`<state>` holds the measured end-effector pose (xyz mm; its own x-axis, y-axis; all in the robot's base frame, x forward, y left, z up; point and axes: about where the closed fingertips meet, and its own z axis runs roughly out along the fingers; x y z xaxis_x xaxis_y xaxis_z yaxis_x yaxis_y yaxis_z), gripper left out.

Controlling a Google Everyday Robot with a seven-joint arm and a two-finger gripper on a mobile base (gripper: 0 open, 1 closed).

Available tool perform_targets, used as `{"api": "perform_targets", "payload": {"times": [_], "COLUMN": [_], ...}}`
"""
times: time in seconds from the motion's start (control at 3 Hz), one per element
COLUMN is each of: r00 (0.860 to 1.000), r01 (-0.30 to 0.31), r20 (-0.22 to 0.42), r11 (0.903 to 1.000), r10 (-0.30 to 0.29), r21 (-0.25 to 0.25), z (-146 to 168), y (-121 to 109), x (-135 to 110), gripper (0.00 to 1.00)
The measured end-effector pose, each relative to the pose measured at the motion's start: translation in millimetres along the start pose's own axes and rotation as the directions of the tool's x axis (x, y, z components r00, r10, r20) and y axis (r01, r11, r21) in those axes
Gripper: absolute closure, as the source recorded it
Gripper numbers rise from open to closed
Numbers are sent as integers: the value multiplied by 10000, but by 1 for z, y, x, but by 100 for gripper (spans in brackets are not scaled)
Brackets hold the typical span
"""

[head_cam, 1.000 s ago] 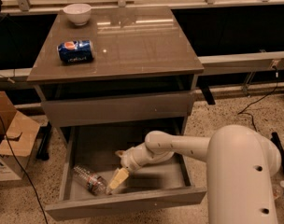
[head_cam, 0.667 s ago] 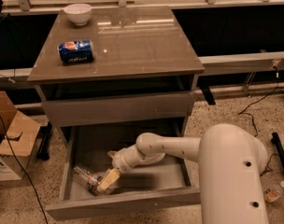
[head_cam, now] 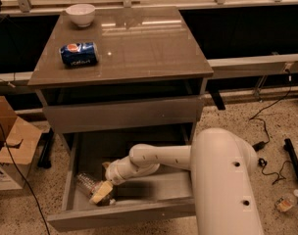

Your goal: Pick water bottle from middle drawer and place on counter

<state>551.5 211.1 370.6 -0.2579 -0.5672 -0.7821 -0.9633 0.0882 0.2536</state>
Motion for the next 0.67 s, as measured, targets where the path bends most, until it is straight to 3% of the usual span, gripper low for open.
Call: {"api": "perform_targets", "payload": {"times": [0.67], "r00": [9989], "r01": [372], "r20": [-318], "r11": [9978], "r10": [-355], "r21": [546], "z": [5], "y": [5], "x": [-12], "gripper": [42]}}
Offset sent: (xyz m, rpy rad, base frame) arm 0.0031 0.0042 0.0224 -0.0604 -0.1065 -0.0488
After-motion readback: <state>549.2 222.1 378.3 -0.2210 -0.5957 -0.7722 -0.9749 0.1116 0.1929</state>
